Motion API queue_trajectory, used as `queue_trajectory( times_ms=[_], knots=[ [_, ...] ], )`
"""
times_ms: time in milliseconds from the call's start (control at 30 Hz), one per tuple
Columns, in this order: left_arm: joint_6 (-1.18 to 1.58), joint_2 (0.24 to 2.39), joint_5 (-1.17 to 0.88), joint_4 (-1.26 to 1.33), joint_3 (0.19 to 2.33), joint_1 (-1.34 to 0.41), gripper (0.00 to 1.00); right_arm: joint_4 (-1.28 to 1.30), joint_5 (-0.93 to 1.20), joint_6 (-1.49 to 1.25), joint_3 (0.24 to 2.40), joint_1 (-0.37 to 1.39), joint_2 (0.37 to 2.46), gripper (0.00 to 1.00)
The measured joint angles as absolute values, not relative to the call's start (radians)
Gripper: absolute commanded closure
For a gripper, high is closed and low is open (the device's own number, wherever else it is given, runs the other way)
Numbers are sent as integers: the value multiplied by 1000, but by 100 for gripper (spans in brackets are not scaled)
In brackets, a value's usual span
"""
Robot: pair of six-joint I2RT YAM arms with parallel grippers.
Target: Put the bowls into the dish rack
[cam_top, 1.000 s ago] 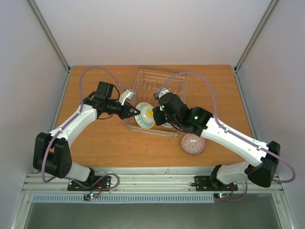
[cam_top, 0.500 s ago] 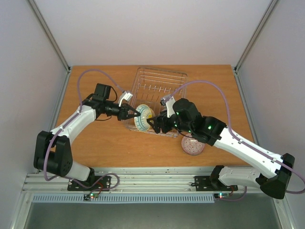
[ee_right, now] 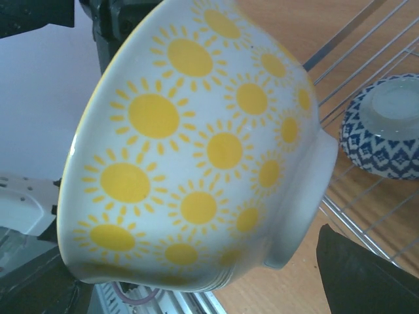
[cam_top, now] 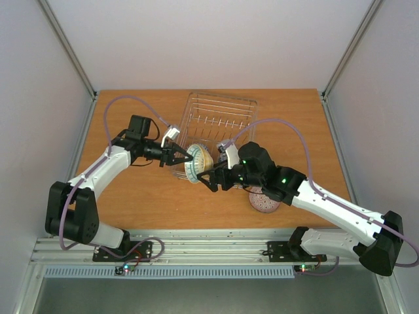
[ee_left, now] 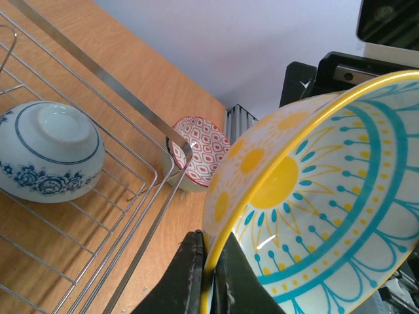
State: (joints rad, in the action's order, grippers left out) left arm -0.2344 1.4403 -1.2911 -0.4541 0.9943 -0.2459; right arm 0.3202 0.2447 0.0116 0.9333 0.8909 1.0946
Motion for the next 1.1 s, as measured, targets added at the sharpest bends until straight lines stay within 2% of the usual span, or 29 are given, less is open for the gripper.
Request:
queue_trajectory(
  times_ms=[133, 233, 267, 400, 467, 500, 567, 600, 633, 767, 867, 1100],
  knots=[
    [-245, 1440, -1308, -457, 994, -246, 99, 265, 274, -7, 902, 887, 1082, 11],
    [-249, 1440, -1315, -459, 994, -246, 99, 217, 294, -16, 883, 886, 1079, 22],
    [-252, 1440, -1317, -460, 994, -246, 100, 202, 298, -20, 878, 886, 1079, 29],
    [-262, 1440, -1319, -457, 994, -239, 99, 175, 312, -33, 877, 885, 1081, 77],
    [-259, 1441, -1318, -461, 994, -233, 100, 166, 311, -35, 877, 884, 1082, 98],
    [-259, 1440, -1317, -460, 994, -233, 99, 165, 311, -35, 877, 884, 1084, 98],
    [-261, 1440, -1311, -460, 994, -233, 90, 168, 308, -26, 878, 883, 1085, 99],
    [-260, 1440, -1301, -459, 994, -234, 82, 173, 306, -19, 879, 883, 1087, 99],
    [-258, 1439, -1288, -456, 994, -236, 70, 181, 301, -7, 884, 882, 1090, 99],
    [-221, 1409, -1157, -439, 993, -243, 43, 258, 266, 51, 921, 882, 1099, 99],
    [-185, 1358, -1029, -420, 987, -242, 35, 335, 213, 106, 984, 874, 1114, 99],
    [-164, 1202, -752, -346, 932, -240, 32, 429, 119, 193, 1097, 791, 1205, 99]
  ],
)
